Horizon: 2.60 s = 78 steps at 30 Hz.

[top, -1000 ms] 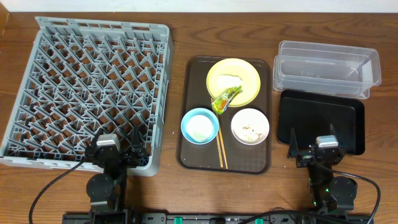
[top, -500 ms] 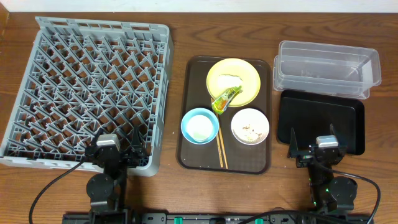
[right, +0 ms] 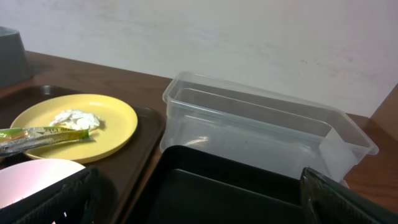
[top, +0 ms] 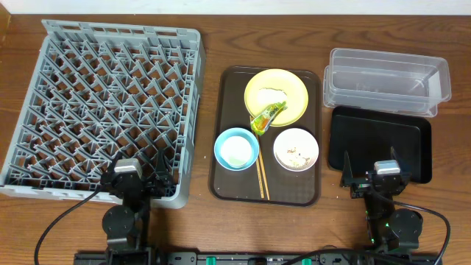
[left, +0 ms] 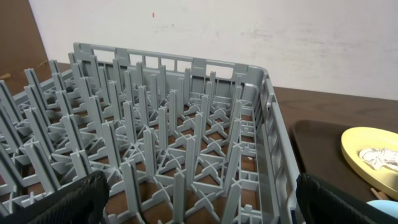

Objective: Sort waste into correct bins and load items into the dishwasher

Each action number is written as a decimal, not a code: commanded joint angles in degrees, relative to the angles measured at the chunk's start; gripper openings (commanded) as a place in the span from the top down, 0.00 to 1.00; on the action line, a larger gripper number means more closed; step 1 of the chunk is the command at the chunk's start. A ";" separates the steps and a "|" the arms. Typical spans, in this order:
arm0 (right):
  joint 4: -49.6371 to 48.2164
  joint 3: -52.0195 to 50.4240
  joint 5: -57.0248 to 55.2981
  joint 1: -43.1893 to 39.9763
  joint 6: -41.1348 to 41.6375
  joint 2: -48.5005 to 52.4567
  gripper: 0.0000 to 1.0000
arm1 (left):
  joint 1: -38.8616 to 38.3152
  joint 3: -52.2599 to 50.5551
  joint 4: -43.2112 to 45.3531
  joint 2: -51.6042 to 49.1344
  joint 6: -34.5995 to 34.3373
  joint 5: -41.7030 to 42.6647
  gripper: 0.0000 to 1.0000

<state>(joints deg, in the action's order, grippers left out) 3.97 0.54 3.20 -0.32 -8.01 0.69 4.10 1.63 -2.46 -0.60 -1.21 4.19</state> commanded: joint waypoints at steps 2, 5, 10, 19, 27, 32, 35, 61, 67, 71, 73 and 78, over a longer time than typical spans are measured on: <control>0.02 -0.22 0.24 -0.48 -0.22 -0.31 0.01 | 0.28 -1.40 -1.09 0.33 0.76 1.38 0.02; 0.02 -0.22 0.26 -0.48 -0.22 -0.31 0.01 | 0.28 -1.40 -1.11 0.33 0.76 1.38 0.02; 0.02 -0.22 0.24 -0.48 -0.22 -0.31 0.01 | 0.28 -1.40 -1.09 0.33 0.76 1.38 0.02; 0.02 -0.22 0.26 -0.48 -0.22 -0.31 0.01 | 0.28 -1.40 -1.09 0.33 0.76 1.38 0.02; 0.02 -0.22 0.24 -0.48 -0.22 -0.31 0.01 | 0.28 -1.40 -1.09 0.33 0.76 1.38 0.02; 0.02 -0.22 0.26 -0.48 -0.22 -0.31 0.01 | 0.28 -1.40 -1.11 0.33 0.76 1.38 0.02; 0.02 -0.22 0.26 -0.48 -0.22 -0.31 0.01 | 0.28 -1.40 -1.11 0.33 0.76 1.38 0.02; 0.07 -0.22 -0.59 -0.48 -2.54 -0.31 0.01 | 0.28 -1.40 -1.11 0.33 0.76 0.98 0.02; -0.61 -0.22 -0.37 -0.48 -2.51 -0.31 0.01 | 0.28 -1.40 -1.11 0.33 0.76 0.98 0.03; -2.69 -0.22 0.35 -0.48 -2.25 -0.31 0.01 | 0.28 -1.40 -1.11 0.33 0.76 0.96 0.02; -4.09 -0.22 1.64 -0.46 -0.74 -0.31 0.01 | 0.28 -1.40 -1.11 0.31 0.72 0.98 0.02; -5.11 -0.20 -2.08 -0.48 7.37 -0.31 0.01 | 0.28 -1.40 -1.11 0.31 -3.74 0.98 0.02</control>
<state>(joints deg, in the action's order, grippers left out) -1.08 0.51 3.40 -0.32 -6.85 0.69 4.10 1.63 -2.46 -0.60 -1.91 4.16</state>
